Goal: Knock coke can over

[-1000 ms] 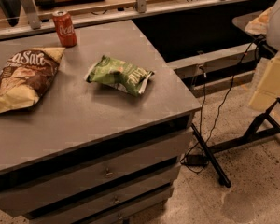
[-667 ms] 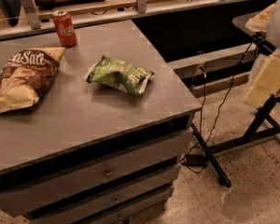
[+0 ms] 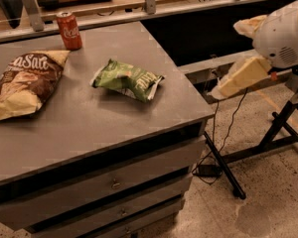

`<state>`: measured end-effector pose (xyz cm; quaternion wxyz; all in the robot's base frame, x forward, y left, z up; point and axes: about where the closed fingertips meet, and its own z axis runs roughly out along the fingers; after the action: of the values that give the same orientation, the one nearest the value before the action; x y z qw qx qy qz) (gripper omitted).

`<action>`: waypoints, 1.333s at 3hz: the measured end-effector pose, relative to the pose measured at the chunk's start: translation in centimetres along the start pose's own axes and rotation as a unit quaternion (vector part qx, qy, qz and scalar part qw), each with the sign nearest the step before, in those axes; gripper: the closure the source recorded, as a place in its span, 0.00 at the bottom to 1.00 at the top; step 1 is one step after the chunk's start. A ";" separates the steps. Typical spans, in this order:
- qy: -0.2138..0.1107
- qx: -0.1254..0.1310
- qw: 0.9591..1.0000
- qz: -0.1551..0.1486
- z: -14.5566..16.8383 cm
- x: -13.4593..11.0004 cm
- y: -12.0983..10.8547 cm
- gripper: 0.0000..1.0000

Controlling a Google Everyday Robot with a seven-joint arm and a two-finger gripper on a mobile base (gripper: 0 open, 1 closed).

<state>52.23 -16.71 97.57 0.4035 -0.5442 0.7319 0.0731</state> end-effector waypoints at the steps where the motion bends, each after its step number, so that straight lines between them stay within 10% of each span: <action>1: -0.110 0.010 0.994 0.018 3.2 -3.3 -2.1 0.00; 4: -0.144 -0.001 0.989 0.017 4.3 -5.3 -1.9 0.00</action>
Offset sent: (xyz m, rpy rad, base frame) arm 0.0337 0.0301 0.0065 0.1805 -0.0734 0.0314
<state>56.47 -11.22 98.86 0.5027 -0.5162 0.6750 0.1586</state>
